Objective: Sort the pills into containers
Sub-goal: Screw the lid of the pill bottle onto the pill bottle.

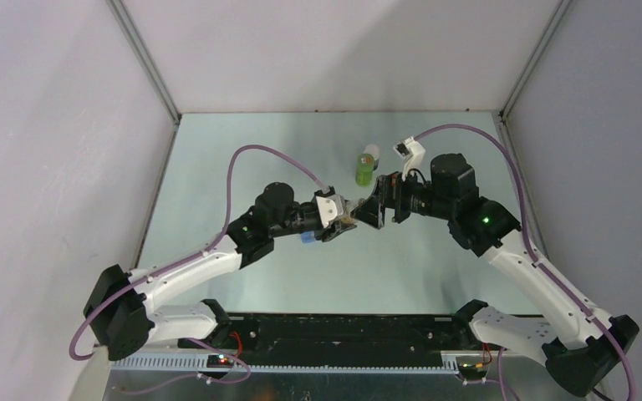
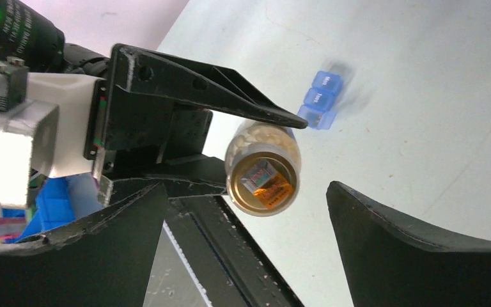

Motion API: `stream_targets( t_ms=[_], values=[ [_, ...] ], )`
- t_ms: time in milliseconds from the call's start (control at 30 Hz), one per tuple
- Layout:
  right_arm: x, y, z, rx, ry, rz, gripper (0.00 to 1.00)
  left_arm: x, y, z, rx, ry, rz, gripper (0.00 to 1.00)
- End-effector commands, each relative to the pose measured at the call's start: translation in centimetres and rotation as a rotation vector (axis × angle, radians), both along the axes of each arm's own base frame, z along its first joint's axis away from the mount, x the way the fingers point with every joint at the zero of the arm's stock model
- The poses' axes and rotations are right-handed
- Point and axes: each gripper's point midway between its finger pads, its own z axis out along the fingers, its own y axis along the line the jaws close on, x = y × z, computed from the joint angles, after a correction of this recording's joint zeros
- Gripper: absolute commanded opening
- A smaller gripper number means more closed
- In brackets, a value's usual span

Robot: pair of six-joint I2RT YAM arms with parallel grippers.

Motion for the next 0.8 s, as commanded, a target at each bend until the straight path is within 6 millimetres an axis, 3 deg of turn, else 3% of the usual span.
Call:
stream_targets(
  t_ms=[0, 133, 300, 400, 700, 767],
  values=[
    [0.2, -1.5, 0.9, -0.068, -0.124, -0.005, 0.99, -0.9, -0.7, 2.2, -0.080, -0.026, -0.051, 0.00],
    [-1.4, -1.6, 1.1, -0.097, -0.216, 0.115, 0.96, -1.8, -0.7, 2.5, -0.079, -0.013, -0.094, 0.00],
    [-1.9, -1.3, 1.5, -0.108, -0.305, 0.186, 0.92, -2.5, -1.0, 2.5, -0.058, 0.009, -0.143, 0.00],
    [-2.0, -0.9, 2.1, -0.081, -0.315, 0.207, 0.83, -2.7, -1.0, 2.7, -0.048, 0.012, -0.166, 0.00],
    [-0.2, -0.4, 1.2, -0.098, -0.245, 0.156, 0.68, -3.0, -1.0, 3.1, -0.053, -0.002, -0.188, 0.00],
    [0.7, -0.4, 1.0, -0.097, -0.215, 0.101, 0.54, -3.0, -1.0, 3.1, -0.054, -0.002, -0.189, 0.00]
  ],
)
